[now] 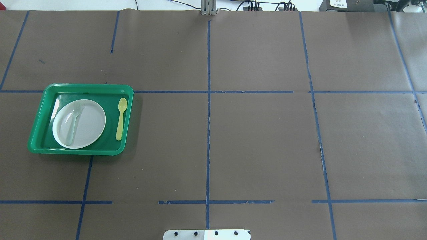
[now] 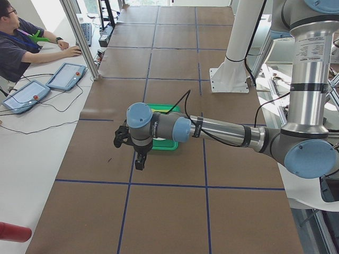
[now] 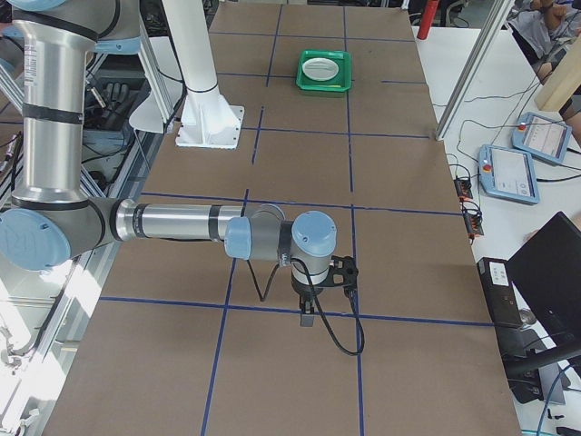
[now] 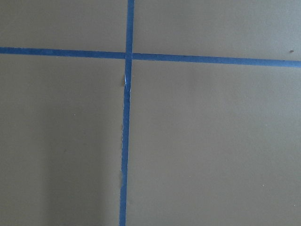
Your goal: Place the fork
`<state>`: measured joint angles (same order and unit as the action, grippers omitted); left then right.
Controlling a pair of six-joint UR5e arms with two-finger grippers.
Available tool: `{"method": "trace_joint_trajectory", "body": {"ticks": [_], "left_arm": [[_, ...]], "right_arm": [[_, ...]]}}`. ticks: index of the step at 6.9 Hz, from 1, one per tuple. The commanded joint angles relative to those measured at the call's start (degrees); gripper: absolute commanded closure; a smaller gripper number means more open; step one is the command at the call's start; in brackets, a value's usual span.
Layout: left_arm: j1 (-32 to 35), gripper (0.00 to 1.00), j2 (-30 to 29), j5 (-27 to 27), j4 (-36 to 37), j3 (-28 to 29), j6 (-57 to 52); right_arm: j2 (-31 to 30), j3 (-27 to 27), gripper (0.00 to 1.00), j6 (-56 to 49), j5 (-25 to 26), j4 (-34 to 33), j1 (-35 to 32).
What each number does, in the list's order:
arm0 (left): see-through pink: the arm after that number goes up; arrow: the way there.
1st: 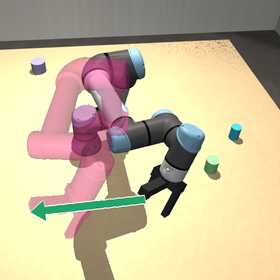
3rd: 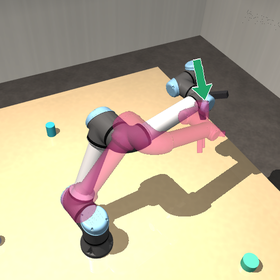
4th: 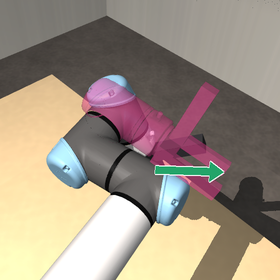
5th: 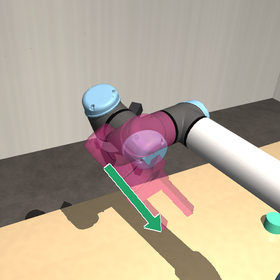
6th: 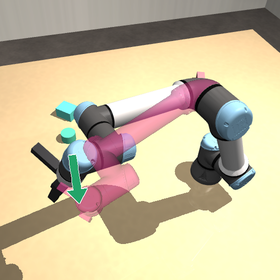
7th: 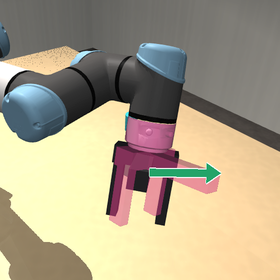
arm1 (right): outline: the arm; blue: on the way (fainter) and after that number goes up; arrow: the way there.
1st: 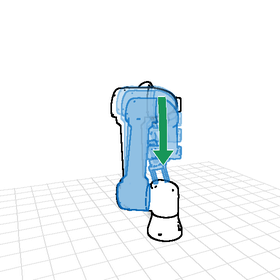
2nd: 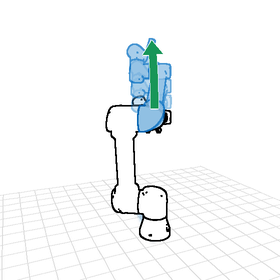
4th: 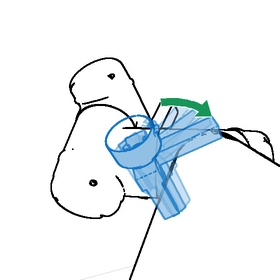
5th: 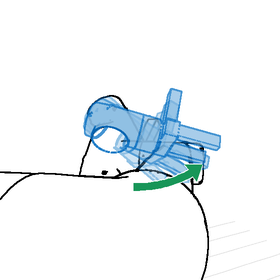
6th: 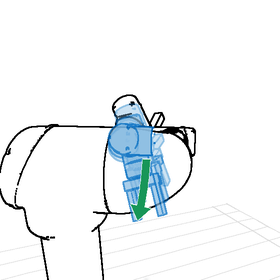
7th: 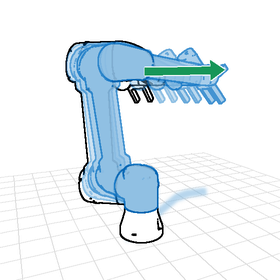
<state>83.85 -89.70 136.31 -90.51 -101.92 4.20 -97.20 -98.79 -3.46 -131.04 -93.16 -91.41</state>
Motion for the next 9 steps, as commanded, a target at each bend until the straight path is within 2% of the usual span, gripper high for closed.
{"method": "trace_joint_trajectory", "body": {"ticks": [1, 2, 3, 4, 7, 9], "left_arm": [[-12.3, 0.00, -0.9, -0.6, -4.5, -5.1, 18.0], [-18.2, 0.00, -2.2, -2.5, -4.5, -7.3, 27.1], [-24.0, 0.00, -5.2, -6.5, -4.6, -7.2, 36.3], [-29.3, 0.00, -7.0, -9.6, -5.5, -6.1, 41.1], [-35.1, 0.00, -7.5, -11.2, -19.1, 2.8, 49.5], [-36.2, 0.00, -7.6, -11.9, -19.3, 4.4, 49.3]], "right_arm": [[0.0, 0.0, 0.00, 0.0, 0.0, 0.0, 0.0], [0.0, 0.0, 0.00, -0.1, 0.0, 0.0, 0.0], [0.0, 0.0, 0.00, -0.1, 0.0, 0.0, 0.0], [0.0, 0.0, 0.00, -0.1, 0.0, 0.0, 0.0], [0.0, 0.0, 0.00, 0.0, 0.0, 0.0, 0.0], [0.0, 0.0, 0.00, -0.1, 0.0, 0.0, 0.0]]}}
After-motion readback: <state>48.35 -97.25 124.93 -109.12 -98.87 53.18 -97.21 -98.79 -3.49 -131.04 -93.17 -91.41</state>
